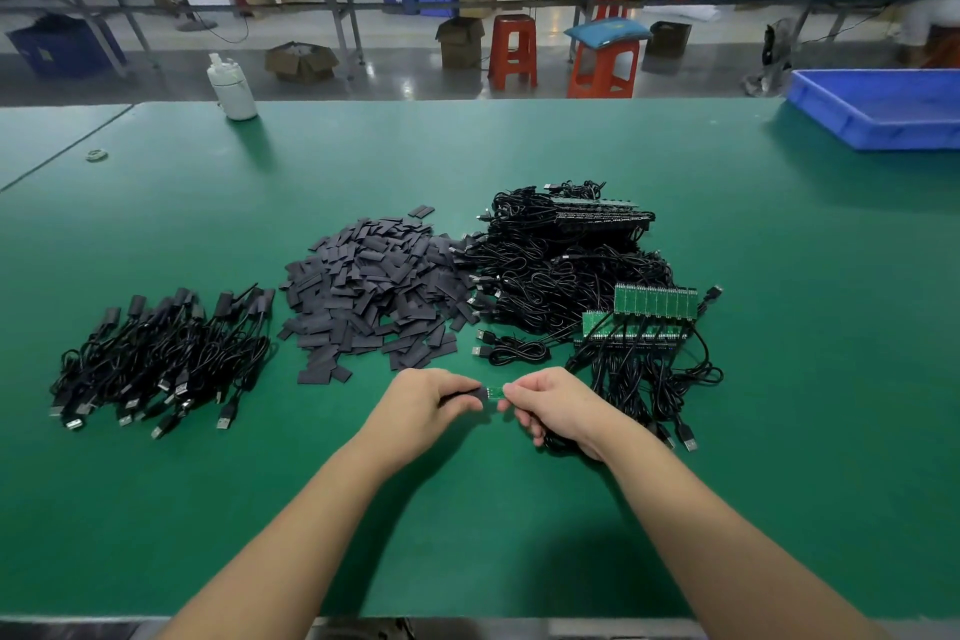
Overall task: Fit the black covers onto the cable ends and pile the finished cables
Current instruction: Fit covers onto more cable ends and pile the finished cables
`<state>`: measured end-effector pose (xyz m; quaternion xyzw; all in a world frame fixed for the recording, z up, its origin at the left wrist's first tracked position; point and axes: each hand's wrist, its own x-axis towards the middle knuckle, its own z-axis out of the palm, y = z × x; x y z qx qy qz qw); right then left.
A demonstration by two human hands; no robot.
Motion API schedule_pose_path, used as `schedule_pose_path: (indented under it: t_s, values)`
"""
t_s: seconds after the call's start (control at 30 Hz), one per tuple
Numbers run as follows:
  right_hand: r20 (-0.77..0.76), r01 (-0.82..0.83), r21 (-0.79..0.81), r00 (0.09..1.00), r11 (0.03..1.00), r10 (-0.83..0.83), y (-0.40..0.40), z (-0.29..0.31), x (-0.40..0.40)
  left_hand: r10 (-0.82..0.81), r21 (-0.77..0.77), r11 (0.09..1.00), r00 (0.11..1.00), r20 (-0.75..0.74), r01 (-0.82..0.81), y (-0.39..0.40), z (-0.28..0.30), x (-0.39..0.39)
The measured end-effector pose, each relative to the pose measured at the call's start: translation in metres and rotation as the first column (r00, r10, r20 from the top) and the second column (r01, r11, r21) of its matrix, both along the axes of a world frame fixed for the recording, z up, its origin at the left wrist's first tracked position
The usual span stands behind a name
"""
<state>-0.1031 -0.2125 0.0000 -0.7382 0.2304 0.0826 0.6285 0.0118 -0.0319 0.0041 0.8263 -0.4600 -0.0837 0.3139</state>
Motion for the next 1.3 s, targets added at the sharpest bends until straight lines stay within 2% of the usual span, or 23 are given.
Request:
schedule_pose_path:
  t_s: [0.13, 0.37, 0.6, 0.87, 1.07, 1.3]
  values:
    - [-0.009, -0.024, 0.018, 1.0, 1.0, 0.024, 0.0, 0.002, 0.0, 0.035, -0.018, 0.999, 0.998, -0.043, -0.035, -0.001, 0.0, 0.0]
    - [-0.011, 0.004, 0.096, 1.0, 0.995, -0.003, -0.002, 0.001, -0.002, -0.017, -0.027, 0.999, 0.999, 0.038, 0.018, -0.003, 0.0, -0.003]
    - [0.013, -0.088, 0.024, 0.996, 0.996, 0.088, 0.005, 0.001, -0.001, -0.122, 0.057, 0.991, 0.989, 0.083, 0.117, -0.01, 0.002, -0.01]
    - [-0.042, -0.065, 0.063, 0.997, 0.996, 0.068, -0.004, 0.005, 0.0, -0.041, -0.035, 0.999, 0.999, 0.034, 0.042, -0.01, -0.002, -0.011]
    - [-0.019, -0.082, 0.045, 0.996, 0.996, 0.083, -0.006, -0.002, -0.004, -0.136, 0.025, 0.991, 0.98, 0.145, 0.134, -0.013, -0.002, -0.011]
    - [0.02, -0.059, 0.005, 0.998, 0.998, 0.059, -0.006, -0.001, -0.006, -0.107, 0.005, 0.994, 0.97, 0.219, 0.109, -0.015, -0.002, -0.018]
